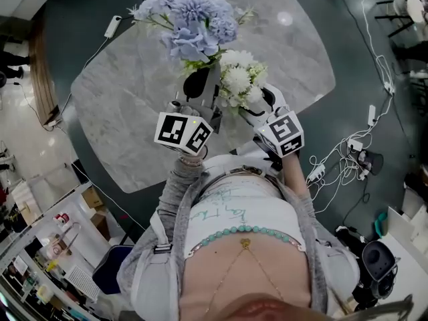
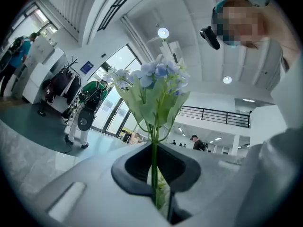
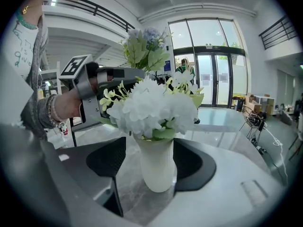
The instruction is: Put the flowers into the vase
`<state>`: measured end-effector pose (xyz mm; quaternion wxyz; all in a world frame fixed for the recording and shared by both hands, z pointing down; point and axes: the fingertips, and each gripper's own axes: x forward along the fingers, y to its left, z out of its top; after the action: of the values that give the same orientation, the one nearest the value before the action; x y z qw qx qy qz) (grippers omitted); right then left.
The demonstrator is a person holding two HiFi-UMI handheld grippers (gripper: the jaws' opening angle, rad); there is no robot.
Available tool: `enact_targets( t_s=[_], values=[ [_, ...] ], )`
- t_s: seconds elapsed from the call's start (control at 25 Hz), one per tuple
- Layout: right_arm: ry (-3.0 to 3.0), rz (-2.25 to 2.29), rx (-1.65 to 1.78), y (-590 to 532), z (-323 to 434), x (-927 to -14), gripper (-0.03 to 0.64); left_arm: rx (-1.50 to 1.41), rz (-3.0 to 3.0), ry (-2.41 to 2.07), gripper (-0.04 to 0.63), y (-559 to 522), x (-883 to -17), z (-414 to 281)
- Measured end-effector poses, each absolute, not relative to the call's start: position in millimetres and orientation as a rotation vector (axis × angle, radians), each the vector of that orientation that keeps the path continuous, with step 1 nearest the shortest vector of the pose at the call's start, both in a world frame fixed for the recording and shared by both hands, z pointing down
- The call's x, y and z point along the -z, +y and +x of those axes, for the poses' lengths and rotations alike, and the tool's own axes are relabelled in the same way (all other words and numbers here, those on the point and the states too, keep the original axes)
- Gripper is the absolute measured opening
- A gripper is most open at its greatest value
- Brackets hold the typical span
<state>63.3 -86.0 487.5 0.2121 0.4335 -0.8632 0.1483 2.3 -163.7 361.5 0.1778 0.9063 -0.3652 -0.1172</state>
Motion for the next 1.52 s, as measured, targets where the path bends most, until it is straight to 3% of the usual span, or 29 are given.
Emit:
enact_targets(
  t_s=[0.2, 0.56, 1.52],
  values=[
    [-2.396, 1.212, -0.417, -88, 65, -487, 0.327, 0.296, 2.593, -1.024, 0.018, -161, -367, -3],
    [-2.391, 1.231, -0.424, -85, 65, -488, 0.299, 0.65, 2.463, -1.043, 0.017, -171, -346, -20],
    [-2.373, 1.182, -0.404, -81, 74, -498, 0.308, 0.913, 2.301, -0.972, 0.015, -173, -342, -20]
  ],
)
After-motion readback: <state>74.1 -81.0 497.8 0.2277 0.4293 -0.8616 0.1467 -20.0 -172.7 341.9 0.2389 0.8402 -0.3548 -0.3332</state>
